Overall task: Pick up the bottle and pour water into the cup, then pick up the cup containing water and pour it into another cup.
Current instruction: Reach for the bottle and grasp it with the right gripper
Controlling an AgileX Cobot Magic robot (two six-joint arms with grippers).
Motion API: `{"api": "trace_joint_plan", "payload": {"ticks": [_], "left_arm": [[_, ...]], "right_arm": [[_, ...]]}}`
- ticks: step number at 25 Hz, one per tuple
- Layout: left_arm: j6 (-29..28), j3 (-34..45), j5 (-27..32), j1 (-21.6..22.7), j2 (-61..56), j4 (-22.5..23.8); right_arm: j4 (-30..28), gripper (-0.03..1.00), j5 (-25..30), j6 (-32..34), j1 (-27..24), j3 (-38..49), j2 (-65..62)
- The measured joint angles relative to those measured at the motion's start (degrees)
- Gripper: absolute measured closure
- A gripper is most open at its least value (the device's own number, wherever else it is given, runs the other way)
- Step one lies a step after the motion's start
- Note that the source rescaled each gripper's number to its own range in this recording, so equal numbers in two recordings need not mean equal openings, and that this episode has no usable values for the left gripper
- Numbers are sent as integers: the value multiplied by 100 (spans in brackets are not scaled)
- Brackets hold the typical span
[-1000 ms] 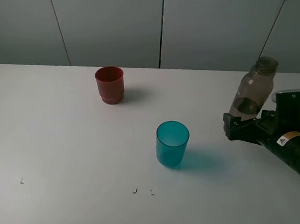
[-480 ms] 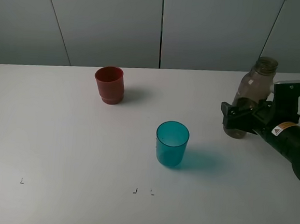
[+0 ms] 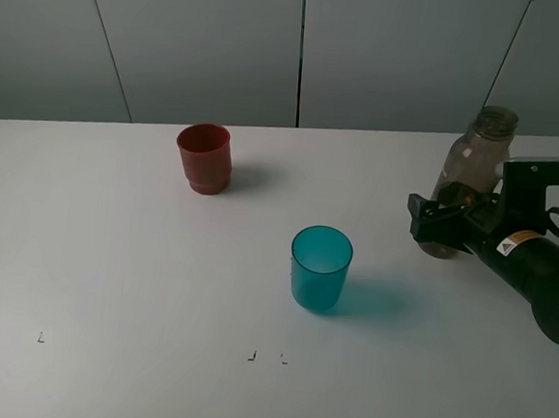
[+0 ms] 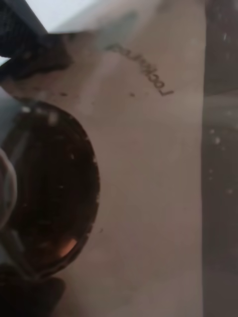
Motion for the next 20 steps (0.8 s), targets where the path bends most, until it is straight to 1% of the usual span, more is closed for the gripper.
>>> {"api": "trace_joint_plan", "payload": {"ticks": [9, 20], "left_arm": [[-39, 0, 0, 0, 0, 0], [0, 0, 0, 0, 0, 0]], "right_arm": [[121, -3, -33, 12, 0, 0, 0], [121, -3, -33, 126, 0, -103, 0]]}}
